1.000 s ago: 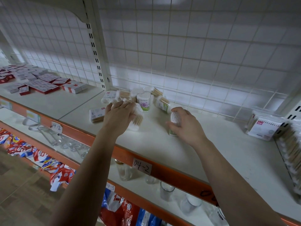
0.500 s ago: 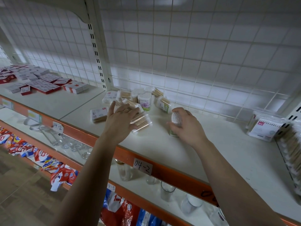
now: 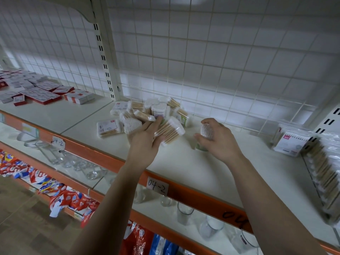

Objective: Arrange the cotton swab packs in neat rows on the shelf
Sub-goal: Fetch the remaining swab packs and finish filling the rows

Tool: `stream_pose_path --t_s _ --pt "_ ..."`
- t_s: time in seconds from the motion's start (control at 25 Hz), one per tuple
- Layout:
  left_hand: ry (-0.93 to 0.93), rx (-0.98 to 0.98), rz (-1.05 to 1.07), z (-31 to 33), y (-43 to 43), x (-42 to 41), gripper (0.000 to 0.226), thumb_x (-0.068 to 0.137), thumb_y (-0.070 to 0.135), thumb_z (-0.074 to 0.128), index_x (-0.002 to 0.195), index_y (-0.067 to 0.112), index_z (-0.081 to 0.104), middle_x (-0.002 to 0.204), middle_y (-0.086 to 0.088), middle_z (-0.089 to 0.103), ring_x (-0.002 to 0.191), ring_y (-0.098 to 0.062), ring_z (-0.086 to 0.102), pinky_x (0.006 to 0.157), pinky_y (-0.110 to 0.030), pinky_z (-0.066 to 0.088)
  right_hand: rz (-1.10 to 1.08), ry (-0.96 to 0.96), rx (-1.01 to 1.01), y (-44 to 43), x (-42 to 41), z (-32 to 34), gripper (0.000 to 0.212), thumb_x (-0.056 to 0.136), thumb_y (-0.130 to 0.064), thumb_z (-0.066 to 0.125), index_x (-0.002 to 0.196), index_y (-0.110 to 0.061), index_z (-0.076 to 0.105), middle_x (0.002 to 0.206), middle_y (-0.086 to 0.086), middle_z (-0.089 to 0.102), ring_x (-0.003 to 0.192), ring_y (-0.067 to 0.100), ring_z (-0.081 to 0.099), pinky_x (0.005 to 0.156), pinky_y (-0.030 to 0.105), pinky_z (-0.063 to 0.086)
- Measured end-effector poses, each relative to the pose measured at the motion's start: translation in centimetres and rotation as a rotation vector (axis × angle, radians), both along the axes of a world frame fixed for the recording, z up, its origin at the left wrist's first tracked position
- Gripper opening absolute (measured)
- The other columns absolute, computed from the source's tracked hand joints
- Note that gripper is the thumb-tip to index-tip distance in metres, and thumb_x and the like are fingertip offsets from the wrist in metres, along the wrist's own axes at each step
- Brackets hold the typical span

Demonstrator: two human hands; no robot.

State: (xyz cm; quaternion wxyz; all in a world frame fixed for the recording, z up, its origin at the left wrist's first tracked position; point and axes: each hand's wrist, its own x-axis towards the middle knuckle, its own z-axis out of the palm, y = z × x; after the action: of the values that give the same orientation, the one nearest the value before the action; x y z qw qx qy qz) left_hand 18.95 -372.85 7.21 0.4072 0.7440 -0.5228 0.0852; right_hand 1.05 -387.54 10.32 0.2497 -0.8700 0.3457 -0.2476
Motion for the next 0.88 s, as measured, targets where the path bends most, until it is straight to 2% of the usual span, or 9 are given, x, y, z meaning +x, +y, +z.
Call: stream_pose_path --t_s 0.12,0.2,0.24,0.32,0.4,0.56,0.68,0.76,0.88 --pt "0.073 -0.003 -0.081 0.3 -0.6 -1.3 0.067 0.095 0.016 0.053 0.15 0.035 0.021 0.125 -0.006 0.045 0.086 -0.007 0.052 0.077 -0.023 0.045 -0.052 -0.038 -0.012 -0.5 -1.5 1.2 0.048 0.082 -0.047 0.065 0.123 -0.027 0.051 0.116 0.002 0.058 0.108 0.022 0.053 0.084 0.03 0.041" --pt "0.089 -0.007 -0.146 0.4 -1.1 -2.2 0.069 0.093 0.014 0.054 0.149 0.039 0.022 0.116 -0.002 0.044 0.074 -0.002 0.045 0.071 -0.014 0.038 -0.08 -0.057 -0.031 -0.7 -2.5 2.0 0.048 0.081 -0.047 0.066 0.122 -0.027 0.052 0.113 0.002 0.058 0.105 0.022 0.053 0.085 0.032 0.042" --pt "0.112 -0.014 -0.178 0.5 -1.5 -2.5 0.067 0.091 0.013 0.055 0.147 0.039 0.027 0.112 0.0 0.043 0.071 -0.005 0.047 0.071 -0.015 0.041 -0.094 -0.065 -0.04 -0.8 -3.0 2.5 0.047 0.08 -0.047 0.067 0.121 -0.027 0.052 0.111 0.002 0.059 0.104 0.023 0.054 0.085 0.032 0.043" --pt "0.195 -0.039 -0.222 0.6 -2.4 -3.1 0.059 0.087 0.012 0.056 0.135 0.041 0.038 0.112 0.001 0.046 0.074 -0.011 0.056 0.076 -0.031 0.052 -0.12 -0.08 -0.057 -1.0 -4.0 3.3 0.047 0.08 -0.046 0.067 0.12 -0.026 0.054 0.108 0.001 0.058 0.102 0.023 0.054 0.083 0.031 0.042" --pt "0.33 -0.086 -0.265 1.0 -3.5 -4.0 0.055 0.083 0.008 0.054 0.123 0.043 0.041 0.113 0.004 0.049 0.083 -0.02 0.059 0.079 -0.042 0.053 -0.152 -0.086 -0.076 -1.2 -5.1 4.1 0.047 0.08 -0.045 0.068 0.12 -0.026 0.054 0.104 -0.001 0.057 0.101 0.022 0.055 0.08 0.029 0.041" --pt "0.601 -0.174 -0.444 2.3 -5.6 -6.9 0.042 0.081 0.011 0.053 0.114 0.034 0.041 0.094 0.008 0.049 0.079 -0.014 0.05 0.072 -0.038 0.045 -0.196 -0.115 -0.095 -1.4 -8.3 5.6 0.047 0.08 -0.045 0.068 0.12 -0.027 0.053 0.109 0.001 0.06 0.104 0.019 0.053 0.084 0.033 0.043" --pt "0.623 -0.211 -0.442 3.5 -7.2 -9.9 0.056 0.073 0.031 0.077 0.111 0.027 0.036 0.094 0.027 0.044 0.084 0.0 0.05 0.075 -0.024 0.045 -0.219 -0.133 -0.118 -1.2 -11.7 6.4 0.046 0.079 -0.042 0.071 0.12 -0.03 0.055 0.108 -0.001 0.056 0.098 0.011 0.05 0.077 0.016 0.038" --pt "0.591 -0.213 -0.459 4.1 -8.1 -11.9 0.062 0.068 0.035 0.082 0.108 0.028 0.035 0.087 0.032 0.043 0.08 0.0 0.049 0.073 -0.026 0.045 -0.242 -0.149 -0.126 -1.0 -14.0 6.8 0.046 0.076 -0.041 0.074 0.118 -0.033 0.057 0.106 -0.002 0.055 0.093 0.004 0.047 0.071 -0.001 0.031" --pt "0.616 -0.204 -0.508 5.0 -9.1 -15.3 0.061 0.072 0.031 0.082 0.109 0.03 0.034 0.088 0.028 0.048 0.074 0.002 0.051 0.069 -0.027 0.048 -0.278 -0.191 -0.127 -0.6 -17.9 7.7 0.047 0.073 -0.038 0.077 0.116 -0.033 0.059 0.104 -0.001 0.056 0.091 0.001 0.045 0.071 -0.003 0.03"
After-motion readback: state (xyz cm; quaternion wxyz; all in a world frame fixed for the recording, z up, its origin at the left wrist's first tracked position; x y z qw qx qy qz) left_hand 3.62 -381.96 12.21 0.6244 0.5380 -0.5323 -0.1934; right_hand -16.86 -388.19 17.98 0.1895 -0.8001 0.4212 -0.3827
